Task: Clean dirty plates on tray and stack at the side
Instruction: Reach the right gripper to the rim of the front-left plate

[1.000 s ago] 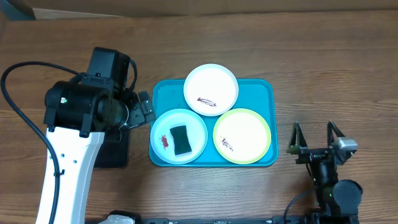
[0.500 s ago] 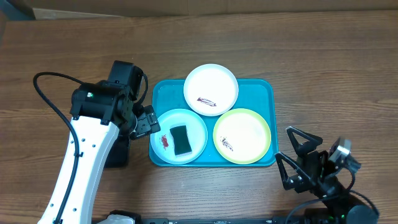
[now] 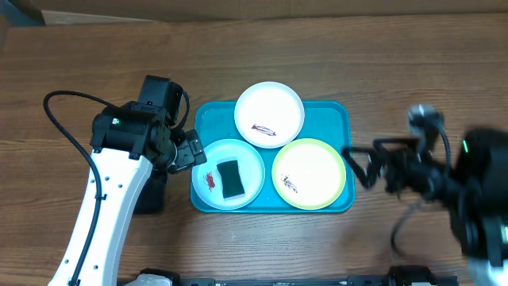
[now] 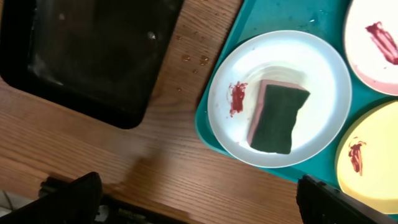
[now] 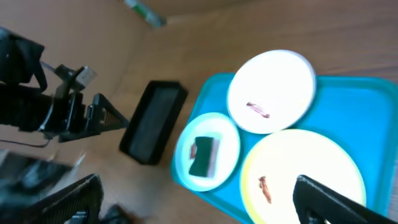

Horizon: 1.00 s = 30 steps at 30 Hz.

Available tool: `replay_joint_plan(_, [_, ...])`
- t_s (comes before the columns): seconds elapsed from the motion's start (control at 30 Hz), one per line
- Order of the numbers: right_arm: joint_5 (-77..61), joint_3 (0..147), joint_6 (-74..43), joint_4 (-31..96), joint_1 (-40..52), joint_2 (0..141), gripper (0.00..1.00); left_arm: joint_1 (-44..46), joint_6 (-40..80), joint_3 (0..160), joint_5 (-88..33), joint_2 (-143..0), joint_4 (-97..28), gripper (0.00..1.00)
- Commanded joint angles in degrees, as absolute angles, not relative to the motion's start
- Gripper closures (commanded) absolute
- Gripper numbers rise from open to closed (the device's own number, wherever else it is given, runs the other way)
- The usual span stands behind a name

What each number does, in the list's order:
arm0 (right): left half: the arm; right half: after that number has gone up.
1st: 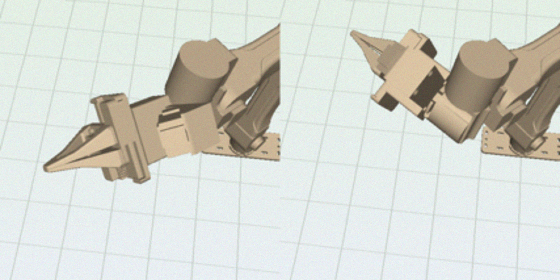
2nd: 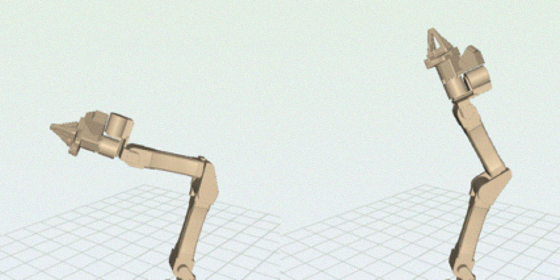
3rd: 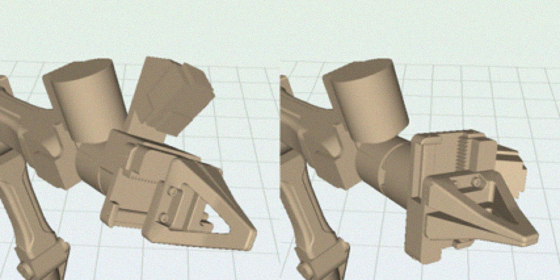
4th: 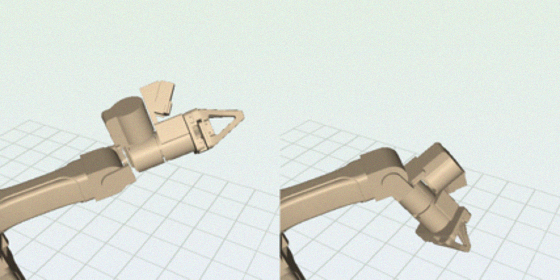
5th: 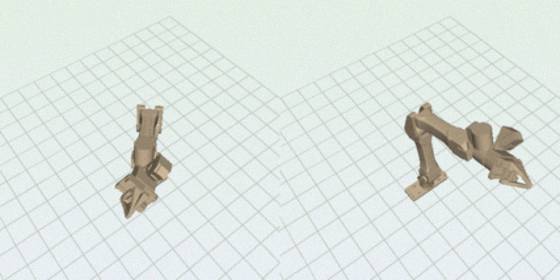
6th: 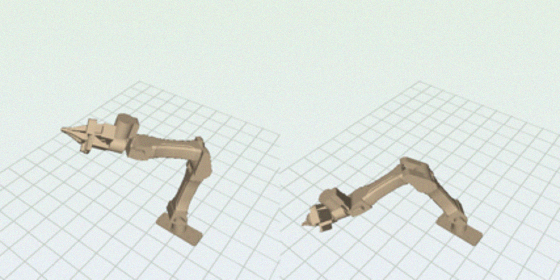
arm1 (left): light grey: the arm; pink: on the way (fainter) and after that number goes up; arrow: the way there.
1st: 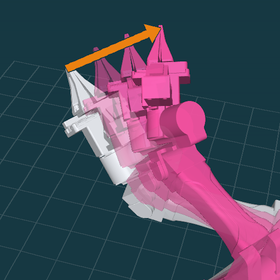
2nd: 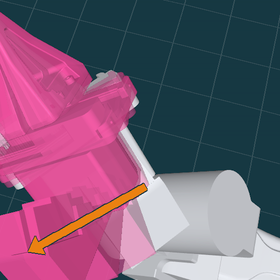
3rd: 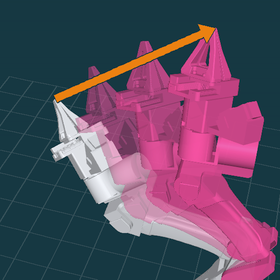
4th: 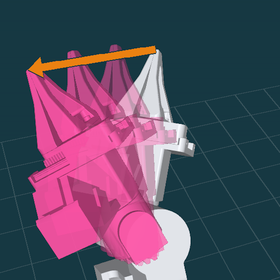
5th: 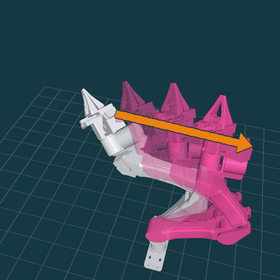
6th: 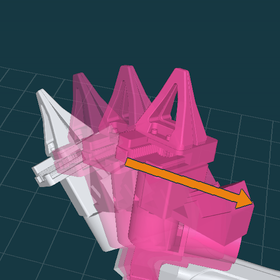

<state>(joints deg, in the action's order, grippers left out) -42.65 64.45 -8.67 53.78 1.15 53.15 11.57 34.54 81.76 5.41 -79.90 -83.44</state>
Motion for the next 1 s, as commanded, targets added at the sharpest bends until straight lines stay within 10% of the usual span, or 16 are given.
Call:
replay_joint_plan(0.0, [-57.06,66.54,-5.96,51.09,1.5,61.04,0.21,11.49,35.38,81.69,3.09,-79.85,-83.07,0.0])
replay_joint_plan(0.17, [-45.04,66.54,-6.09,50.35,9.72,71.26,0.59,11.51,35.38,81.69,2.96,-79.85,-83.11,0.0])
replay_joint_plan(0.47, [-16.27,66.54,-20.47,40.69,30.33,87.2,0.55,11.53,35.38,81.69,2.96,-79.88,-83.09,0.0])
replay_joint_plan(0.97, [-15.0,66.5,-20.88,27.59,36.42,102.08,0.62,11.53,35.35,81.69,3.01,-79.99,-81.8,0.0])
